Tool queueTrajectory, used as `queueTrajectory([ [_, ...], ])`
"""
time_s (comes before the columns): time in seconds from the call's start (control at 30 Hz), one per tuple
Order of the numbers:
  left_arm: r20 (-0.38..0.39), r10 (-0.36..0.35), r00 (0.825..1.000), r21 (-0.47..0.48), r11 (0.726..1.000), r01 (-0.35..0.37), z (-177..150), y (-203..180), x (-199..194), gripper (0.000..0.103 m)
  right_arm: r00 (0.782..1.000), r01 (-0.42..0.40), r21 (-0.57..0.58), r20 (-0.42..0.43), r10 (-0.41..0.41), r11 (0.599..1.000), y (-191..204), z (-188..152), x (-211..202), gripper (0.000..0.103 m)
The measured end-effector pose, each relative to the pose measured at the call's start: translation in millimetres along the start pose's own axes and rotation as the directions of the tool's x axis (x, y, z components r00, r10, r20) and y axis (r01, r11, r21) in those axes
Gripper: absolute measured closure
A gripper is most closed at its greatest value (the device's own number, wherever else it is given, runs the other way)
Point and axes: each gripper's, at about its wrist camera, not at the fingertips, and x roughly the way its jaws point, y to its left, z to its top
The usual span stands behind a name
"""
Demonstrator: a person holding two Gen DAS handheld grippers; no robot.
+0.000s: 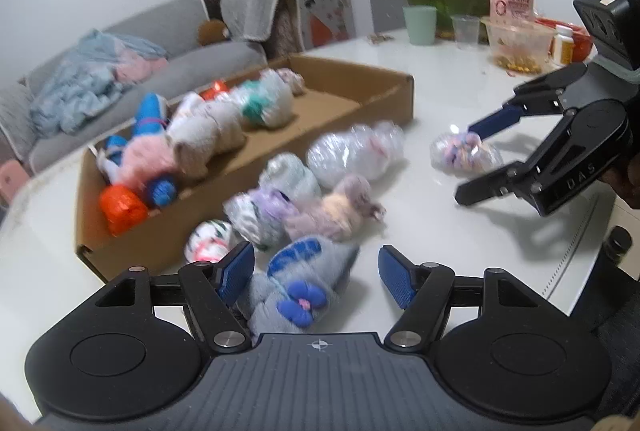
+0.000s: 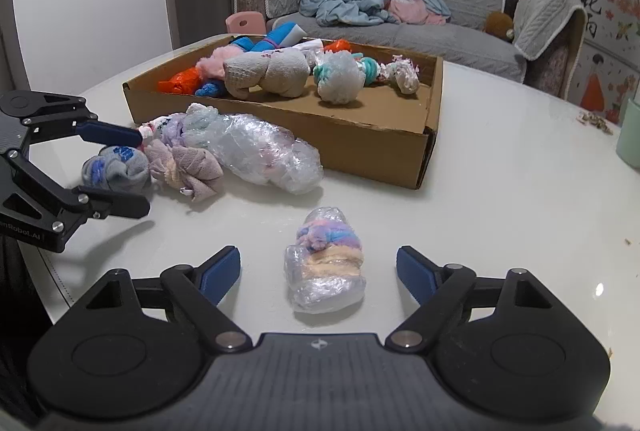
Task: Organize objects
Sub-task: 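Grasp the grey sock bundle with left tool while right grasps plastic-wrapped pastel bundle, then carry both bundles over the tray and lower them beside the other bundles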
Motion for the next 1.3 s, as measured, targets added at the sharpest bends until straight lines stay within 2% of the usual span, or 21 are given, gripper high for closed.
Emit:
queueTrajectory([
  [0.27,-0.037,-0.035,0.999,-0.038,0.999,0.033,-0.3,3.1,-0.8,0.029,1.000,-0.020,-0.010,0.013,0.020,1.000,-1.0,0.2,-2.7,0.041],
  [0.5,-0.054,-0.036,0.998,-0.062,0.998,0.032,-0.4,11.1,0.1,0.028,0.999,-0.030,-0.015,0.010,0.030,0.999,-2.1,0.5,-3.6,0.044],
  [0.6,-0.055,-0.061,0.997,-0.083,0.995,0.057,-0.4,13.3,-0.2,0.039,0.999,-0.032,-0.016,0.007,0.032,0.999,-2.1,1.2,-4.0,0.048],
  [0.63,-0.054,-0.072,0.996,-0.093,0.993,0.066,-0.4,13.6,-0.6,0.050,0.999,-0.033,-0.018,0.006,0.033,0.999,-2.4,1.3,-4.4,0.052],
  [0.67,-0.052,-0.077,0.996,-0.099,0.993,0.071,-0.4,13.3,-1.1,0.053,0.999,-0.037,-0.020,0.006,0.037,0.999,-2.3,1.4,-5.1,0.057],
  [0.8,-0.049,-0.074,0.996,-0.110,0.992,0.068,-2.5,10.5,-4.6,0.058,0.999,-0.040,-0.017,0.001,0.040,0.999,-5.3,2.1,-6.9,0.072],
  [1.03,-0.031,-0.083,0.996,-0.185,0.980,0.076,4.0,10.8,-16.8,0.061,0.999,-0.039,-0.027,0.001,0.039,0.999,-10.0,8.8,-15.1,0.073],
  [1.3,0.048,-0.075,0.996,-0.271,0.959,0.085,68.6,33.3,-33.3,0.061,0.995,-0.036,-0.066,0.088,0.042,0.997,-22.9,60.2,-51.3,0.073],
])
